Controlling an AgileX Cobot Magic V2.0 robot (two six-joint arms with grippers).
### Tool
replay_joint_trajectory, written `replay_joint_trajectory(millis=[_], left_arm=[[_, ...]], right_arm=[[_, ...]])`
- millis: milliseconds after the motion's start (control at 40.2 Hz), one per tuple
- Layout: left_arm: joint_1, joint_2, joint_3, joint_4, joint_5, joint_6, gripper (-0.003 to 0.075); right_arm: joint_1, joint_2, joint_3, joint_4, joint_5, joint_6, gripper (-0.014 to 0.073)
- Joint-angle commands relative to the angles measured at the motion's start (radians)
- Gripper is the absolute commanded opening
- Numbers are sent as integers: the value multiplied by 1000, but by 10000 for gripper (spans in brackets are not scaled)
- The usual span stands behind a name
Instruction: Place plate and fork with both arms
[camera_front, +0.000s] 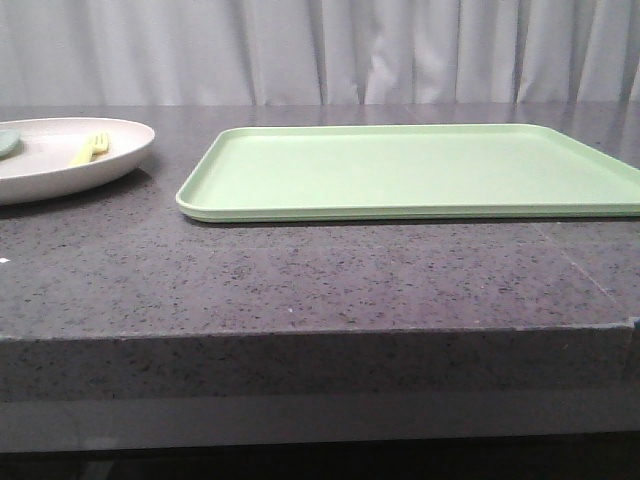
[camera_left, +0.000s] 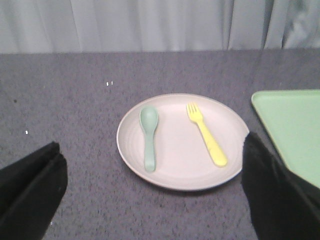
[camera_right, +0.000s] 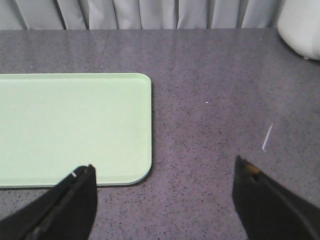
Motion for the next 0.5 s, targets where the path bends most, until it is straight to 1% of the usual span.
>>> replay_joint_trajectory(millis=[0,124,249,324,373,423,473], left_arm=[[3,99,-62,15,9,-2,683],[3,260,-135,61,129,-2,683],[7,431,-208,115,191,-2,682],[46,527,-249,112,201,-2,682],[103,605,-284,88,202,1,682],[150,653,-307,35,200,29,682],[193,691,-326,-40,198,84,682]], right_arm=[[0,12,-32,-15,-76,-1,582],[0,12,-32,-15,-76,-1,582],[0,12,-32,-15,-76,-1,582],[0,12,-32,-15,-76,-1,582],[0,12,-32,-15,-76,-1,582],[0,12,-32,-15,-76,-1,582],[0,12,-32,-15,-76,-1,582]])
